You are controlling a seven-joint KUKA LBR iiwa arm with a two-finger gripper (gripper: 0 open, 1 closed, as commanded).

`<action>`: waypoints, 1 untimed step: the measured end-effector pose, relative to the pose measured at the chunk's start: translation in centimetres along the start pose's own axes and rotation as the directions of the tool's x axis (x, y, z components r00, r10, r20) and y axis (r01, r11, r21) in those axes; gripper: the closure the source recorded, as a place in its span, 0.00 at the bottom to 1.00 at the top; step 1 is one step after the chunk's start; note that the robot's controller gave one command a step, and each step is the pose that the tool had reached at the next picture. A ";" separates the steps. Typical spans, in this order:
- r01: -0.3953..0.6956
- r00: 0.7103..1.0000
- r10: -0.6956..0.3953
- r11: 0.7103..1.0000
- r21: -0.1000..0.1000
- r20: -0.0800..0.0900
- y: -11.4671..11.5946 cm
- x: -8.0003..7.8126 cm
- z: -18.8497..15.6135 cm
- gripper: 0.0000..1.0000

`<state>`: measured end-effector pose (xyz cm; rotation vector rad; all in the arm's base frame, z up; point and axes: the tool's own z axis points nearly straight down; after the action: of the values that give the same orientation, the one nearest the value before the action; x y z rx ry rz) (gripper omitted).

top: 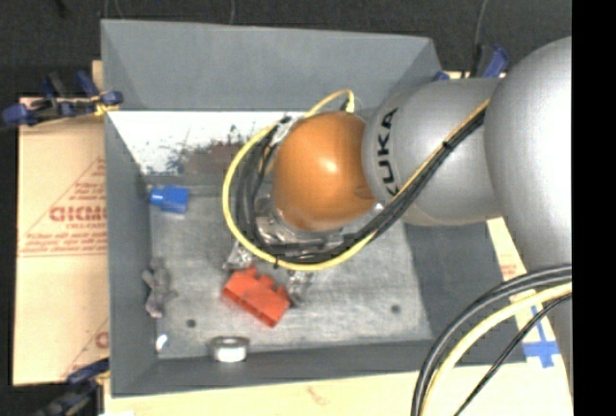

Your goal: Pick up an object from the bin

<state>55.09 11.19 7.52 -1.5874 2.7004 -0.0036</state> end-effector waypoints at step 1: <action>0.403 0.915 -0.403 0.915 -0.001 -0.001 2.3 -4.8 0.2 0.00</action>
Offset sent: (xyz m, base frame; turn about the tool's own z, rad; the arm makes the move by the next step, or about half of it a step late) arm -0.0006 0.0533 -0.0052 -0.4172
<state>55.36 16.50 7.34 -2.1106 2.3167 -0.0064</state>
